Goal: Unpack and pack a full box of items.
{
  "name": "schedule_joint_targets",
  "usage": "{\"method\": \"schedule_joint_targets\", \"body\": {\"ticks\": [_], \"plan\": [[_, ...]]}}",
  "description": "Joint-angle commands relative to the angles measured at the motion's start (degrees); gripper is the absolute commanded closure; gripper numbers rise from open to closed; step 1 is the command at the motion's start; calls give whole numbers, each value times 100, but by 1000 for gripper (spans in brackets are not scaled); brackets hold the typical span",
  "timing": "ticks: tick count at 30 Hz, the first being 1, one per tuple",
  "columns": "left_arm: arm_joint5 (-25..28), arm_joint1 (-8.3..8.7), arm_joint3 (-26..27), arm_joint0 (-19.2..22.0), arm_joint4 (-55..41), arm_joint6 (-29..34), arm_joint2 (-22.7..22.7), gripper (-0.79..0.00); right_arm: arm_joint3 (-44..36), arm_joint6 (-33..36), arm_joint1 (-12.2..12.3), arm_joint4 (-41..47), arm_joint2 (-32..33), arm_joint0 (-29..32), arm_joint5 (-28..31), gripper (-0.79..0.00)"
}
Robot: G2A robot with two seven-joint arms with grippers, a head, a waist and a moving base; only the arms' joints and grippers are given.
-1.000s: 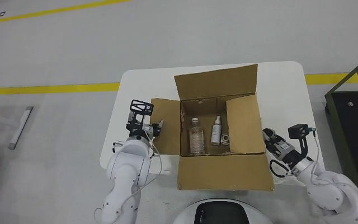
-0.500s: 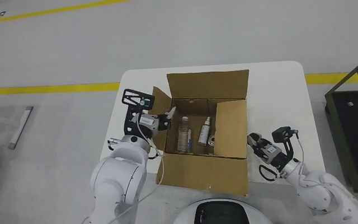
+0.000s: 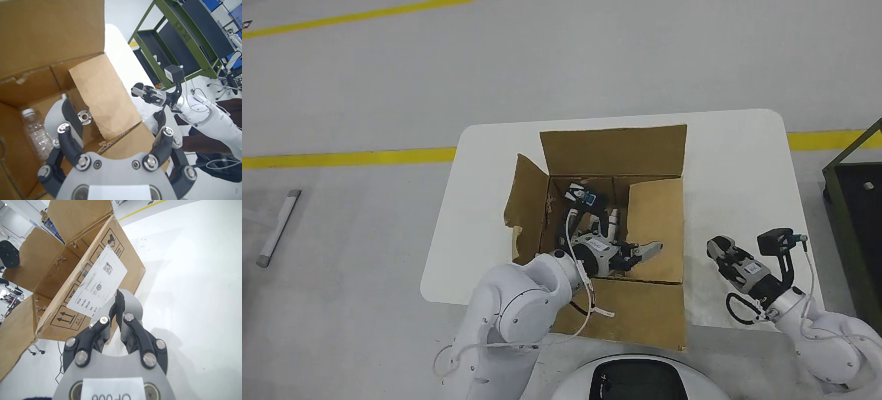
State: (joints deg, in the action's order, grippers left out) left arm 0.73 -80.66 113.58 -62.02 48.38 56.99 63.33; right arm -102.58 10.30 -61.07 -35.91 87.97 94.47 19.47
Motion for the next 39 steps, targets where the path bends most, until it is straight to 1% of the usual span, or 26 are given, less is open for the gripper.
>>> {"method": "schedule_joint_targets", "body": {"ticks": [1,11,12,14,17,19,21,27,31,33,39], "plan": [[2,14,-65,38,425,22,-1,-785,-10,-4,-4,15,2,16,-4,0],[2,14,-65,38,425,22,-1,-785,-52,19,-36,-15,-112,-41,-41,0],[-15,7,-84,-41,259,-128,-5,-785,-54,34,-40,-27,-144,-67,-38,0],[12,6,-198,-113,76,-198,-48,-785,-37,48,-50,-53,-204,-127,-47,0],[-121,-27,-459,-100,-427,-348,-109,-785,-36,66,-63,-108,-288,-198,-59,0],[-363,-47,-688,-13,-515,-425,-140,-785,-37,66,-71,-139,-331,-226,-70,0],[-605,-81,-876,64,-796,-484,-192,-785,-30,71,-78,-171,-364,-247,-74,0],[-927,-132,-1543,280,-1376,-637,-181,-785,1,70,-96,-208,-449,-268,-60,0],[-1010,-149,-1794,318,-1826,-682,-134,-785,7,110,-107,-227,-507,-282,-50,0],[-1048,-148,-1883,336,-1880,-703,-130,-785,29,132,-115,-194,-555,-306,-19,0],[-1122,-163,-1922,351,-2412,-634,-151,-785,58,204,-137,-172,-689,-409,30,0]]}}
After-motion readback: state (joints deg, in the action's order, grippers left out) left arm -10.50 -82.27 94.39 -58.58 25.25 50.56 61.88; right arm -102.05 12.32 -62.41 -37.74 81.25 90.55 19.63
